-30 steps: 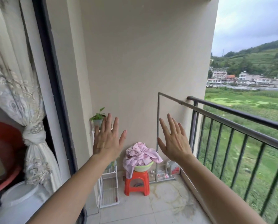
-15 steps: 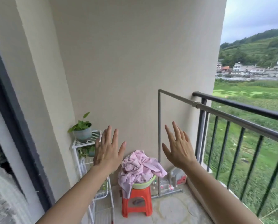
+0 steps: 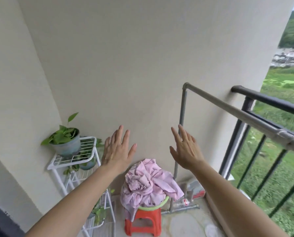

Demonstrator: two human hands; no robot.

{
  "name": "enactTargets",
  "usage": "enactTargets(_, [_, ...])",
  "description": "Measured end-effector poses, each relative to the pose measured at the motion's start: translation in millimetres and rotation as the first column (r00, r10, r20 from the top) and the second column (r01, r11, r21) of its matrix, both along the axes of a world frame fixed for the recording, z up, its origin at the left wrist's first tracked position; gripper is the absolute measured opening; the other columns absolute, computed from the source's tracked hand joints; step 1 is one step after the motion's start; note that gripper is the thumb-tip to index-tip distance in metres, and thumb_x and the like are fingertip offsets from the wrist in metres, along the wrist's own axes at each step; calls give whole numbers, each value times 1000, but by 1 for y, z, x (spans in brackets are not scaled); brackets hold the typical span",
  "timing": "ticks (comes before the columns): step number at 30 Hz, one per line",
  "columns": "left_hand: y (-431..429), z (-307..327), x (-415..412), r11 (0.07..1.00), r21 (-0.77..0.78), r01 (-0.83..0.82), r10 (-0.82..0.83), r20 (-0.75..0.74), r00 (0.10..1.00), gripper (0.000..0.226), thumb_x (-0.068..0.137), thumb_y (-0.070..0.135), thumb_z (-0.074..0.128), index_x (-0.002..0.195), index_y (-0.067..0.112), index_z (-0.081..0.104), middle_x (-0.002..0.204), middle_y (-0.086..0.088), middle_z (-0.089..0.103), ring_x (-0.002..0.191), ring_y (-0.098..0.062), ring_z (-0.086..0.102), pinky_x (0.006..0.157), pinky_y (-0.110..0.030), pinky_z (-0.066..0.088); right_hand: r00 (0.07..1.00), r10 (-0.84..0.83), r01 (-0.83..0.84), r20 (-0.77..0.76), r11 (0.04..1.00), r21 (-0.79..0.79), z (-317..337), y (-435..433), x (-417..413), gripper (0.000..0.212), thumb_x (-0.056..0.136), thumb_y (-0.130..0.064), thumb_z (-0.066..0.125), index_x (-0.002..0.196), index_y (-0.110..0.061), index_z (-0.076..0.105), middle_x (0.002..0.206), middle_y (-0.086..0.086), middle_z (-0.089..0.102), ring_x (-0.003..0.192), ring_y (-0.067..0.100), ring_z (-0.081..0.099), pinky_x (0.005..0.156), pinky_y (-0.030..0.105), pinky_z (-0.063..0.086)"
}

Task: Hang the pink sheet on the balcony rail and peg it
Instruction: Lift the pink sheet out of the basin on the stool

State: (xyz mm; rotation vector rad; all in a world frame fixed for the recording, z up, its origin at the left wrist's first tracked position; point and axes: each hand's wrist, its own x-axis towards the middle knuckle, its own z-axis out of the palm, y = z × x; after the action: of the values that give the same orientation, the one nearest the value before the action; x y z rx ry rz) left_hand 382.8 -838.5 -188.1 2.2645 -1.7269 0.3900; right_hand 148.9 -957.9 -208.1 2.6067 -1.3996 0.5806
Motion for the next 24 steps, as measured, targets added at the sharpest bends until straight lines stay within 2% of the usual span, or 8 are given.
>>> enactTargets(3, [-53, -36, 32, 998, 54, 12, -10, -36, 999, 63, 100, 49, 29, 153, 15, 21, 162, -12, 8, 146, -29, 21, 115, -47, 19, 1000, -1, 3, -25, 999, 51, -36, -48, 31, 75, 96, -43, 48, 157, -19, 12, 164, 14, 14, 145, 31, 29, 115, 41, 29])
enactTargets(11, [-199, -137, 118, 971, 219, 92, -55, -166, 985, 62, 100, 47, 29, 152, 13, 23, 162, -13, 8, 144, -30, 24, 114, -47, 24, 979, -2, 54, -206, 967, 249, -122, -178, 115, 75, 95, -43, 48, 157, -20, 11, 164, 11, 14, 142, 27, 33, 113, 40, 31])
enactTargets(15, [-261, -185, 147, 930, 333, 156, -83, -225, 971, 59, 101, 41, 30, 153, 15, 17, 163, -10, 1, 146, -27, 19, 116, -43, 21, 978, -12, 86, -210, 933, 350, -158, -234, 150, 73, 97, -37, 48, 157, -20, 12, 164, 10, 13, 142, 28, 33, 111, 41, 33])
enactTargets(20, [-287, -280, 156, 837, 517, 178, -10, -312, 950, 69, 94, 30, 45, 154, 18, 13, 163, -9, 3, 141, -33, 29, 113, -43, 27, 967, 79, 53, -241, 866, 497, -251, -270, 167, 73, 92, -22, 48, 156, -22, 15, 163, 7, 17, 141, 26, 34, 111, 39, 33])
enactTargets(22, [-286, -331, 154, 799, 578, 168, 55, -348, 936, 67, 92, 31, 45, 153, 17, 19, 162, -9, 7, 138, -36, 34, 112, -46, 31, 959, 132, 32, -252, 830, 557, -298, -279, 171, 73, 87, -25, 46, 155, -20, 23, 161, 8, 25, 139, 29, 39, 109, 42, 37])
enactTargets(24, [-279, -383, 149, 765, 629, 138, 133, -364, 922, 70, 89, 34, 49, 151, 17, 21, 161, -7, 9, 138, -37, 34, 110, -52, 33, 941, 225, -28, -254, 798, 602, -355, -288, 175, 77, 79, -25, 62, 150, -15, 36, 152, 15, 40, 126, 34, 52, 96, 45, 49])
